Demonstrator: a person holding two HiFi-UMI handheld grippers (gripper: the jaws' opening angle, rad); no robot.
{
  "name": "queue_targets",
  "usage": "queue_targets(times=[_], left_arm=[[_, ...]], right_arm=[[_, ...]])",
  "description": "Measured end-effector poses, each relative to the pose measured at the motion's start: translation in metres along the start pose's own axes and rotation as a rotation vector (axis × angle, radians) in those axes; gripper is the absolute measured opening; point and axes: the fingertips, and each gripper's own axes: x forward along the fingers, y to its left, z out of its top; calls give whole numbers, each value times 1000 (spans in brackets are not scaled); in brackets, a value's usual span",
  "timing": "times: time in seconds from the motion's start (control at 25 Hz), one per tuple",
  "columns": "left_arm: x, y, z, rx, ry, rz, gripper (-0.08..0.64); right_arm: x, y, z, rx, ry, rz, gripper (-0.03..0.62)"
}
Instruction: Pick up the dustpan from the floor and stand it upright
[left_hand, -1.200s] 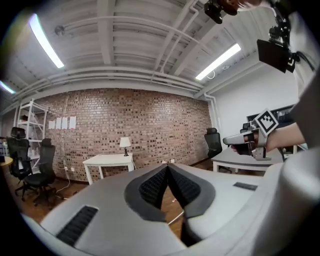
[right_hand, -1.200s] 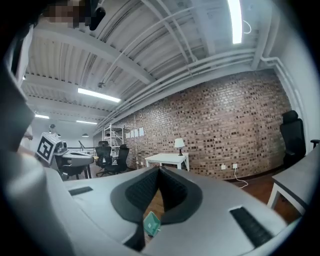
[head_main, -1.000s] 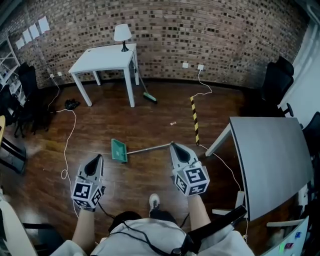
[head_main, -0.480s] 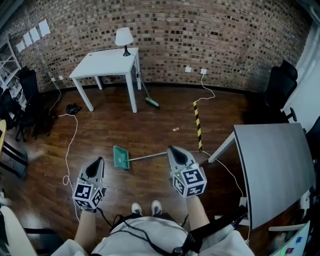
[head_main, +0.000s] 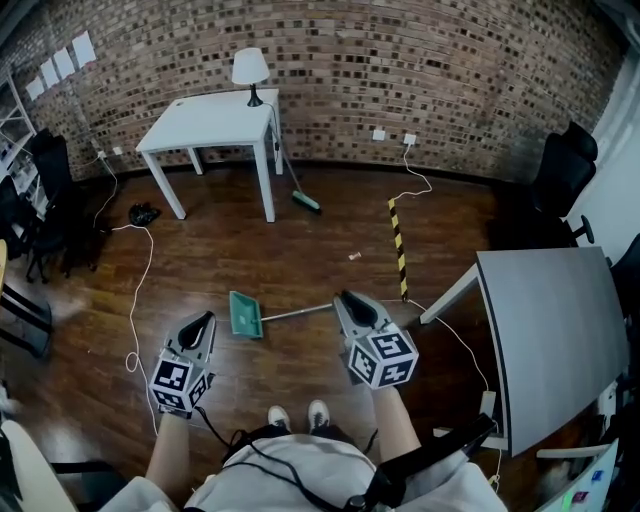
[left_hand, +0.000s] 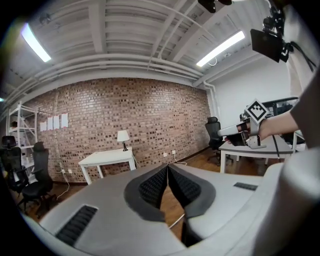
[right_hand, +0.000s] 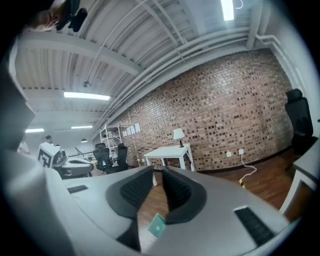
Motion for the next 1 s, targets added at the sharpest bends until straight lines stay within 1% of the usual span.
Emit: queue_targets(times=[0.04,0.08,0.12,0.2,0.28,0.44,0.48,0.56,0.68,0.76,0.84,0.92,1.0], left_arm=[[4,6,-6,-11,11,-14,12],[9,12,-13,-22,23,-25,45],[14,19,-20,-25,38,-37,68],[25,32,-38,-3,75,-62,103],[41,45,-57,28,110,-93,106],[83,55,-91,76,176,-177,106],[95,54,-98,84,190,-200,106],[122,53,-115,99,212,-241,106],[168,54,-143,132,239,-282,106],[200,52,-170,154,260,-312,106],[232,46,-203,176,284,-354,106],[269,41,-242,194,303,-383,106],[304,34,-285,197,321,-400,106]], right_arm=[[8,0,-7,38,20,15,143],[15,1,-14,73,38,31,242],[22,1,-20,99,49,41,256],[33,-2,-32,128,50,31,256],[46,-10,-44,138,60,-3,255],[73,-31,-66,91,145,-61,265],[79,-39,-71,91,156,-69,265],[93,-60,-82,120,162,-94,265],[120,-99,-104,146,169,-132,265],[143,-125,-128,164,171,-146,265],[168,-151,-161,206,168,-151,265],[196,-178,-199,242,167,-149,267],[221,-205,-245,253,179,-143,267]])
